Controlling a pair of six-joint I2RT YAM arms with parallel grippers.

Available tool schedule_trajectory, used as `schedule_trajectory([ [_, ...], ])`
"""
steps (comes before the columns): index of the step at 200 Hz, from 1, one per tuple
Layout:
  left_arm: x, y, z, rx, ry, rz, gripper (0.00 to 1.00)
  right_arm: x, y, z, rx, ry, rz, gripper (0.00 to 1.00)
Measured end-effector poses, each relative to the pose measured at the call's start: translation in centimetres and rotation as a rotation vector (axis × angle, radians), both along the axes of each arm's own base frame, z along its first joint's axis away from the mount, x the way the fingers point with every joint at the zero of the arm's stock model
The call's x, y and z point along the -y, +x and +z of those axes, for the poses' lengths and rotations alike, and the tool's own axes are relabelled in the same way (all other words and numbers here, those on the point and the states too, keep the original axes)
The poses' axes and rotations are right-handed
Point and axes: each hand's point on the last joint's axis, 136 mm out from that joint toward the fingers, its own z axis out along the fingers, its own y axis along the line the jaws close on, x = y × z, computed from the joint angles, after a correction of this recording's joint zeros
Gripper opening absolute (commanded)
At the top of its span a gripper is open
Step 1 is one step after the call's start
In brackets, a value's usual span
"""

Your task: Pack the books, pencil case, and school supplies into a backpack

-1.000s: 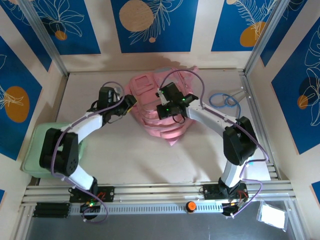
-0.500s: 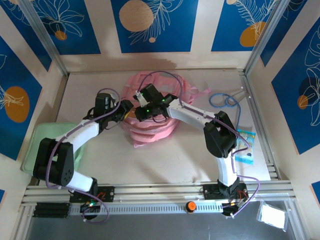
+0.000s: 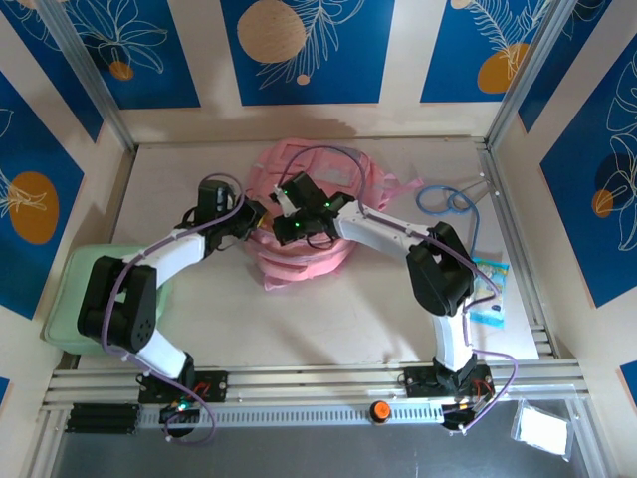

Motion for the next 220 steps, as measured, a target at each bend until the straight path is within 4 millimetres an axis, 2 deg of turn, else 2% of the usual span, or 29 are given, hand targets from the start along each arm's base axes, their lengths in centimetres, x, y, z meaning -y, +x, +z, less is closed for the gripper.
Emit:
schedule_trajectory([
  [51, 0.5, 0.1, 0.3, 0.013, 0.043, -0.02, 0.0, 7.3, -1.1, 0.5, 0.01, -0.031, -0.088, 0.0],
  [88, 0.4, 0.4, 0.0, 0.016, 0.068, -0.025, 0.0, 12.4, -1.4, -0.8, -0.003, -0.09, -0.149, 0.0],
  [143, 0.7, 1.1, -0.2, 0.027, 0.114, -0.087, 0.0, 15.6, 0.3, -0.5, 0.006, -0.132, -0.18, 0.02],
  [195, 0.8, 1.4, -0.2, 0.04, 0.199, -0.207, 0.0, 17.9, 3.5, 0.7, -0.016, -0.166, -0.25, 0.15],
  [220, 1.2, 1.5, 0.0, 0.054, 0.223, -0.28, 0.0, 18.9, 4.3, 1.0, -0.047, -0.157, -0.288, 0.19],
])
